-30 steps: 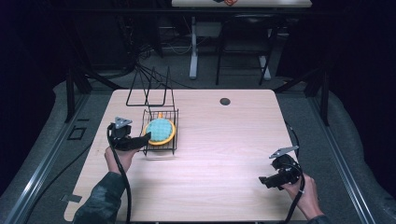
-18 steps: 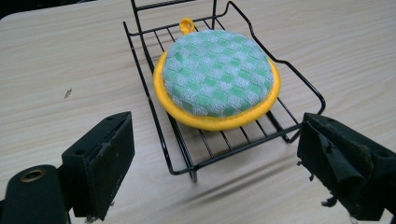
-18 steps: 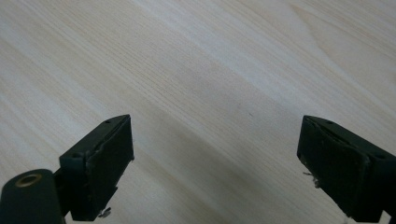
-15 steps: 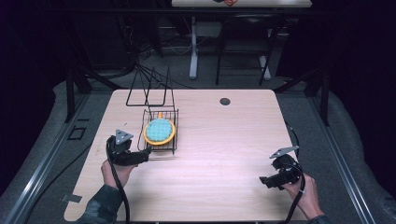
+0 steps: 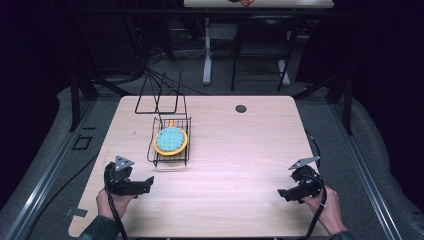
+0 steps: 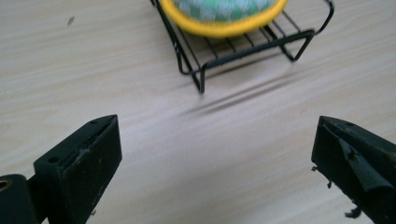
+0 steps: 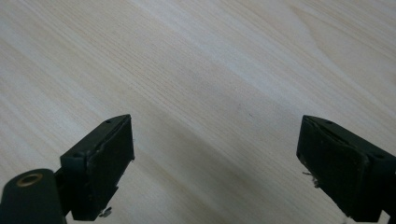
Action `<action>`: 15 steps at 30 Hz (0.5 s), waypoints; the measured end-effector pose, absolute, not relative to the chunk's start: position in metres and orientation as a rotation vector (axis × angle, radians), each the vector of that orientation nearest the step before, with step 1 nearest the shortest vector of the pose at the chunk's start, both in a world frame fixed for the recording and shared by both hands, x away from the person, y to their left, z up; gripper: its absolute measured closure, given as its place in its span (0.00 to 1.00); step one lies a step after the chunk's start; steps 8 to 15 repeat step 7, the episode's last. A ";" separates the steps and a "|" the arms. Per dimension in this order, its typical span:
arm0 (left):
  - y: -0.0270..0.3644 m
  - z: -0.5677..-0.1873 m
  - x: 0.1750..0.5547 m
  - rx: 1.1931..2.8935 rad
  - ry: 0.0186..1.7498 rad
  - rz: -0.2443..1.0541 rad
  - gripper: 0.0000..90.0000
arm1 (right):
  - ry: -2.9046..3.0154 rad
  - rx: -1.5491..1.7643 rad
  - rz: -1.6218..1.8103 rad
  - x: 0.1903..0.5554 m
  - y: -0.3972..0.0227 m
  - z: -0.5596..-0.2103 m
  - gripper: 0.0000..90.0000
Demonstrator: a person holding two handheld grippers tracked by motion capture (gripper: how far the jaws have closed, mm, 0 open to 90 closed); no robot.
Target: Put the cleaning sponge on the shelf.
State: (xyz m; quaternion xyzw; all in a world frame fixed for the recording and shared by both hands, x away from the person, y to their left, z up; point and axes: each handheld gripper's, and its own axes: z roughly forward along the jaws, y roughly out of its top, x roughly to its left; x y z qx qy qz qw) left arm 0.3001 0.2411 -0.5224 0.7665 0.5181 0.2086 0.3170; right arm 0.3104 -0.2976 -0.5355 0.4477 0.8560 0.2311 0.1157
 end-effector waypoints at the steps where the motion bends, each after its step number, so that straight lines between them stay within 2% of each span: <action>1: 0.243 -0.524 0.299 2.018 1.369 0.546 0.02 | 2.509 1.309 0.675 0.311 -0.297 -0.536 0.12; 15: 0.247 -0.527 0.298 2.026 1.378 0.523 0.01 | 2.513 1.316 0.675 0.310 -0.296 -0.536 0.12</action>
